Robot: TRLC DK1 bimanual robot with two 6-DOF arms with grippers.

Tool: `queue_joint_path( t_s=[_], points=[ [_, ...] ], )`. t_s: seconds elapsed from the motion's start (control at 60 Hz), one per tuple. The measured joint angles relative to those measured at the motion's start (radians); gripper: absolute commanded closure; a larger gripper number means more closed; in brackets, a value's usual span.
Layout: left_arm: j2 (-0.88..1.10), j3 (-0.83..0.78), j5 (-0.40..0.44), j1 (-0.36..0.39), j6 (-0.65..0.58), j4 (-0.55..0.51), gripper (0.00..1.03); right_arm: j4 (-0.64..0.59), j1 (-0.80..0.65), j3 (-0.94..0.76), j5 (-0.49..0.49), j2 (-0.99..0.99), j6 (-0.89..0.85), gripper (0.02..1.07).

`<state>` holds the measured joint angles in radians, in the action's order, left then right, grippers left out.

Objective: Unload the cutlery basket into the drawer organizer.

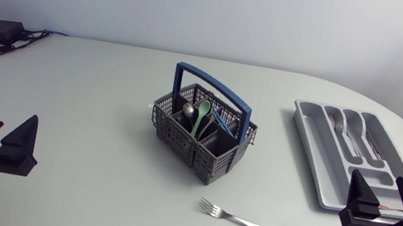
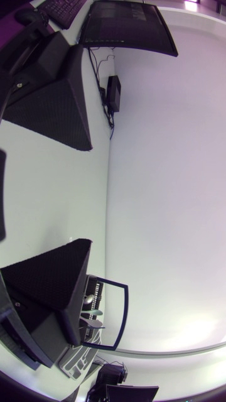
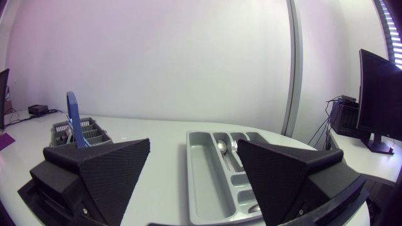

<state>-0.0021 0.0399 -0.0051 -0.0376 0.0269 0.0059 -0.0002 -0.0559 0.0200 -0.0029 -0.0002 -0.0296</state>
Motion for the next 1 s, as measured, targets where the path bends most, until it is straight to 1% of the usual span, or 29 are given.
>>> queue_joint_path(
  t_s=[0.567,0.717,0.883,1.0],
  points=[
    [0.0,0.0,0.0,0.011,0.023,-0.001,0.05,0.001,-0.011,0.0,0.008,0.0,0.0,0.07],
    [0.001,0.023,-0.001,0.011,0.023,-0.047,0.05,0.0,0.018,0.005,0.021,0.003,0.0,0.07],
    [0.063,0.08,-0.001,0.011,0.03,-0.062,0.05,0.004,0.067,0.066,0.038,0.08,0.0,0.07],
    [0.151,0.143,-0.001,0.017,0.042,-0.069,0.05,0.009,0.09,0.118,0.048,0.156,0.0,0.07]
  ],
)
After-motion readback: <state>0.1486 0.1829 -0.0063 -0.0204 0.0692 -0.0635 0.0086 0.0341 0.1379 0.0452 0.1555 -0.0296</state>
